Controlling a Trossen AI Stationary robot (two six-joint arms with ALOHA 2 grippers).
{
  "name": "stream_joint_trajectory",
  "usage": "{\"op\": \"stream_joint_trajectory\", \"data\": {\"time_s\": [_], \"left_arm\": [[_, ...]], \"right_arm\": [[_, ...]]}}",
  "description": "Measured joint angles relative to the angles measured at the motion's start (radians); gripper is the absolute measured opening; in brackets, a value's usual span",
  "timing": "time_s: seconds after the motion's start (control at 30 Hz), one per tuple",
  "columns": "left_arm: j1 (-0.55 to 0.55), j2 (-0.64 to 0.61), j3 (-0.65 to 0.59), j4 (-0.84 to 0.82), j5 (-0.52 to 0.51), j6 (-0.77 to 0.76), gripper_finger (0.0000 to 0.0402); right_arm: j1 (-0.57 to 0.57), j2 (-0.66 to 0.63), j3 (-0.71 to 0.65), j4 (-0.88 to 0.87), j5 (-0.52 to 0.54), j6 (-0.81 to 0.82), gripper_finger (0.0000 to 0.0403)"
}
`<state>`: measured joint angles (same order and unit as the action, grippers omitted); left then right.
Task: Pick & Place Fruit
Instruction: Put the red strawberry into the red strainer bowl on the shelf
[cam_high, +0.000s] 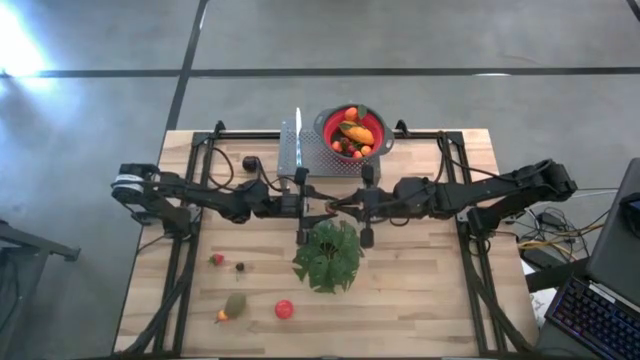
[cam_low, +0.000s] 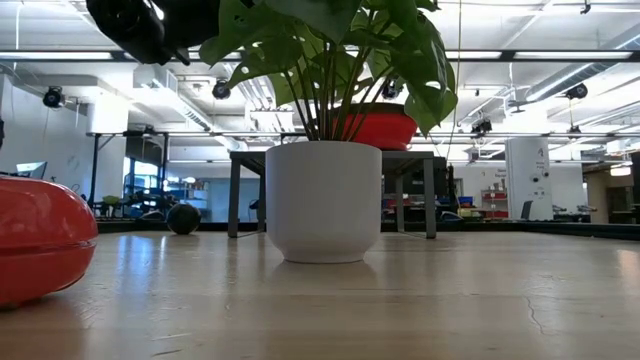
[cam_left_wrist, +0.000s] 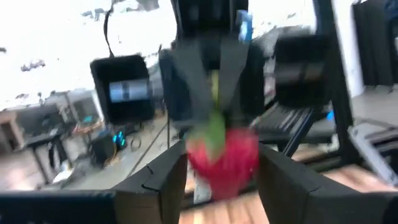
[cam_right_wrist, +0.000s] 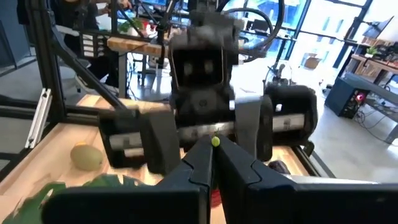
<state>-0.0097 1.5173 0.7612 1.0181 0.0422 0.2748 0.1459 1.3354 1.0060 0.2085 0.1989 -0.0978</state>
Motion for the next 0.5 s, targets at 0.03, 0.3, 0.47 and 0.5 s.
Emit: {"op": "stream_joint_trajectory", "data": {"time_s": [0.03,0.3,0.47,0.5], "left_arm": [[0.000,0.000,0.000,-0.018,-0.009,0.000,0.0188],[0.001,-0.067,0.008,-0.248,-0.189,0.039,0.0279],[-0.001,-0.170,0.004,-0.432,-0.233,-0.017,0.0292],[-0.001,-0.189,0.003,-0.466,-0.232,-0.034,0.0291]], "right_arm": [[0.000,0.000,0.007,0.001,0.000,0.000,0.0009],[-0.060,-0.004,0.155,-0.257,0.011,0.016,0.0008],[-0.206,-0.005,0.275,-0.480,0.013,0.066,0.0008],[-0.244,-0.005,0.295,-0.522,0.014,0.081,0.0008]]}}
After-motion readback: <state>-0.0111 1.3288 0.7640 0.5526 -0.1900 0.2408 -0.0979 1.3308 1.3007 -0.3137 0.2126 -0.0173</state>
